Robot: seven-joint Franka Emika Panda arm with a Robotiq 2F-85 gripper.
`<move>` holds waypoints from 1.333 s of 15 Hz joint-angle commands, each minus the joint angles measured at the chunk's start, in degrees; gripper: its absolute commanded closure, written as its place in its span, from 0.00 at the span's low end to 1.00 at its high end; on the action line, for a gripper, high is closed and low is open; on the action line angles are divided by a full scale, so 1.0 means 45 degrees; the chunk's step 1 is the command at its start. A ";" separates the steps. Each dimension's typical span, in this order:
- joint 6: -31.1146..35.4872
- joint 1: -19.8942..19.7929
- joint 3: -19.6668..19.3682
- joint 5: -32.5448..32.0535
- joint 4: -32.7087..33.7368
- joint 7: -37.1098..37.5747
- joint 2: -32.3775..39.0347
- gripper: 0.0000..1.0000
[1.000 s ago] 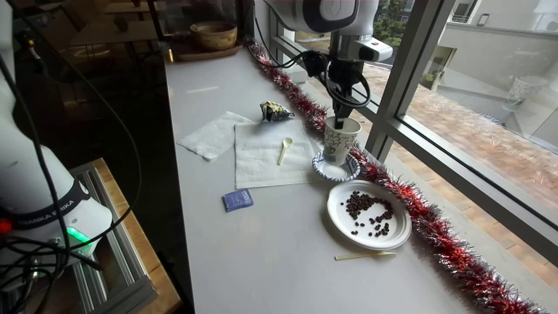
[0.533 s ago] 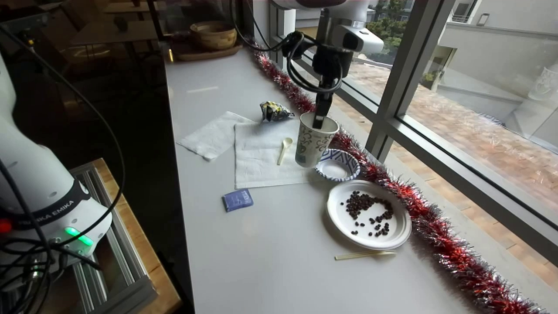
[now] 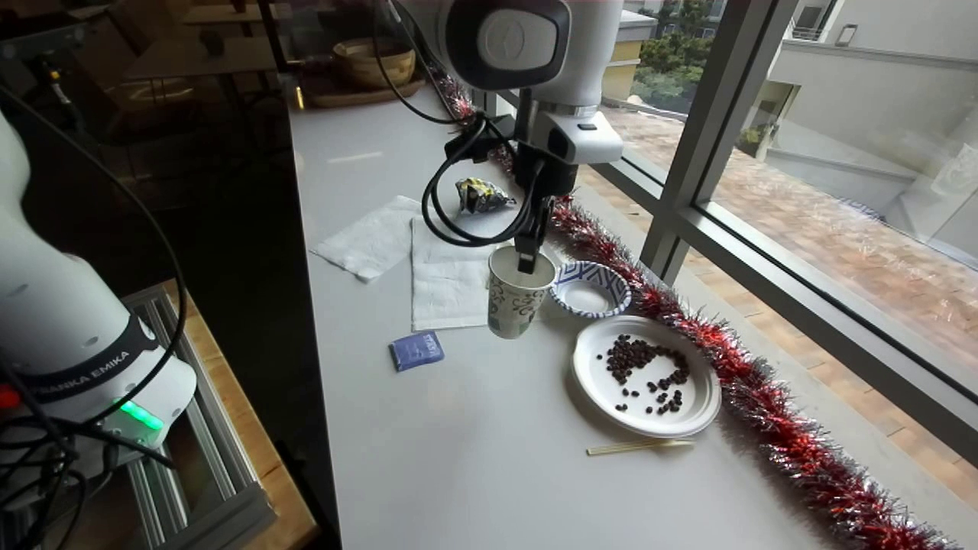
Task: Remove the paper cup from the white plate and put it on the table
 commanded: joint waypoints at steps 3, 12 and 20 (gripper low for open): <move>0.2770 0.0078 -0.0075 -0.0552 -0.1661 0.1195 -0.0198 0.99; 0.4368 0.0100 -0.0233 -0.0525 -0.1828 0.1225 0.0689 0.99; 0.3654 0.0272 -0.0394 -0.0710 -0.1826 0.0849 0.0223 0.52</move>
